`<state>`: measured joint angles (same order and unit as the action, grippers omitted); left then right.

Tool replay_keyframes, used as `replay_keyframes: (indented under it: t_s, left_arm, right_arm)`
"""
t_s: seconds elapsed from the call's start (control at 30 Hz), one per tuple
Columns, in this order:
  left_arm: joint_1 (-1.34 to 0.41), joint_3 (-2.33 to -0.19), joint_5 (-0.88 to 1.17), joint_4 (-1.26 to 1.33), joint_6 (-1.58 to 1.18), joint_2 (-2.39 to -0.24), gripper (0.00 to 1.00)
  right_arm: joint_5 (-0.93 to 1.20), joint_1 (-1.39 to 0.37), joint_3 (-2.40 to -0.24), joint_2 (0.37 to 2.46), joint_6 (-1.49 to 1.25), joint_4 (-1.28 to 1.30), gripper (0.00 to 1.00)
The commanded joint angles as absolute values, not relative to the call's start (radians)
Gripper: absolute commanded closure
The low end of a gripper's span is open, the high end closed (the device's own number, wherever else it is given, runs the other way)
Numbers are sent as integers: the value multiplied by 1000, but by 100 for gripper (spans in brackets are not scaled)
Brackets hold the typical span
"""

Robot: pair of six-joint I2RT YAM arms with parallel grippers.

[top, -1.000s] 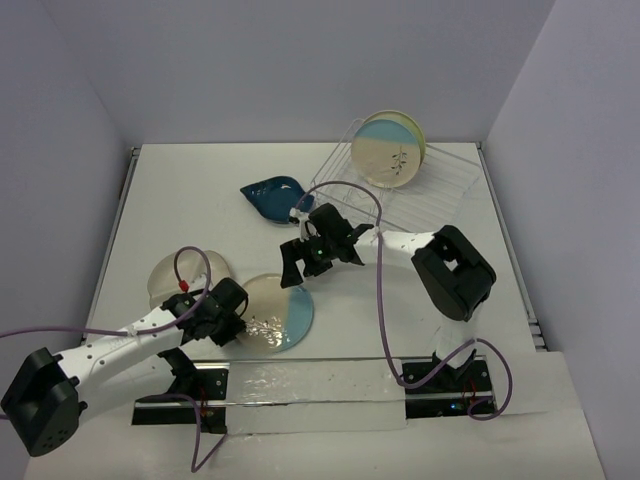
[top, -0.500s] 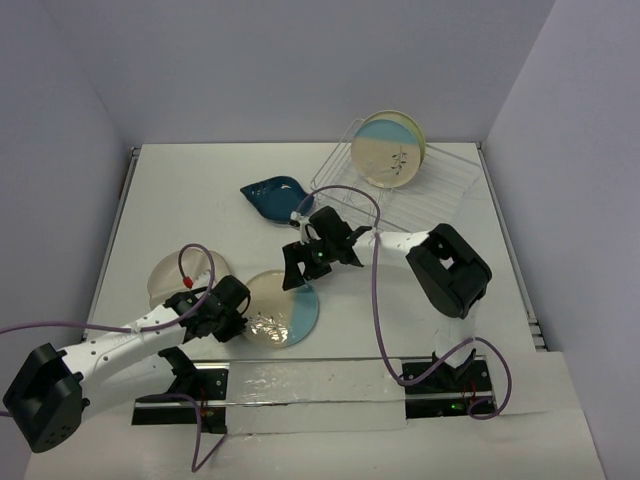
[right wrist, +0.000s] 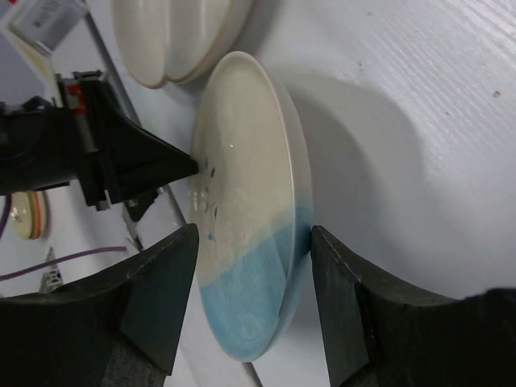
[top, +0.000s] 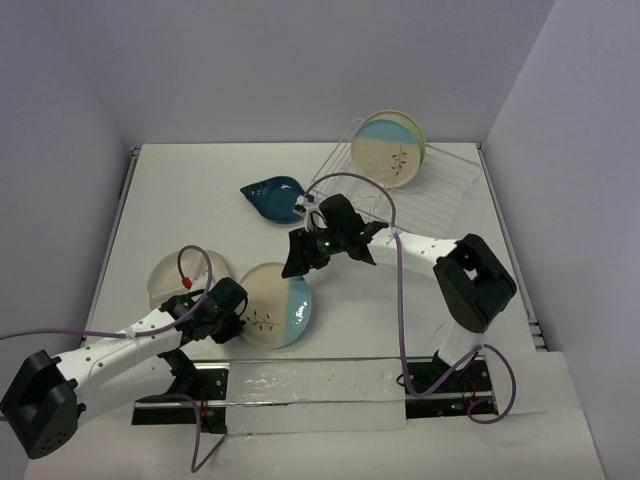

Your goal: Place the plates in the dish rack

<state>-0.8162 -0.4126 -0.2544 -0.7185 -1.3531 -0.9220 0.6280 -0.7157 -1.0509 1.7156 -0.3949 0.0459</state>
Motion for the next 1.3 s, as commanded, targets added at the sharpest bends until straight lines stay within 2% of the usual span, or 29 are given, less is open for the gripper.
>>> replay_keyframes:
  t_s: [0.0,0.2,0.33,0.47,0.53,0.67,0.73,0.83,0.9,0.93,1.1,1.27]
  left_arm:
    - [-821,-370,-259,-529,-1330,-936,100]
    - [-821,-365,-262,-495,-1317,-937,100]
    - [-821,-367,-265,-480,-1309,-947,100]
    - [-821,-372,-266,-472,-1301,-952,100]
    - [-821,-379,-273,-465,-1291,-946,100]
    - [-821,-414,-310,-471,-1266,-932,97]
    - [-821,-441,-339,-484,-1254,-922,85]
    - [-822,-486,-391,-500,-1225,-874,35]
    - [-822,-507,-425,-497,-1207,-843,10]
    - [-822,-520,-447,-490,-1196,-826,2]
    - [-820,-583,-555,-431,-1138,-783,1]
    - [-820,-641,-638,-387,-1068,-821,1]
  right_arm:
    - [867,-747,-1022,1706,-482,-61,38]
    - [885,-750,-997,1731,-496,-87,38]
    - [878,-757,-997,1746,-494,-87,42]
    - [858,-765,-1006,1753,-489,-79,54]
    - [834,-765,-1016,1753,-466,-60,67]
    - [746,-765,-1061,1728,-387,23,87]
    - [691,-765,-1091,1690,-338,108,95]
    - [539,-757,-1179,1614,-216,206,100]
    - [479,-736,-1250,1573,-172,247,100]
    - [456,-722,-1299,1552,-144,275,100]
    - [341,-671,-1452,1459,116,333,100]
    - [307,-520,-1614,1424,332,411,100]
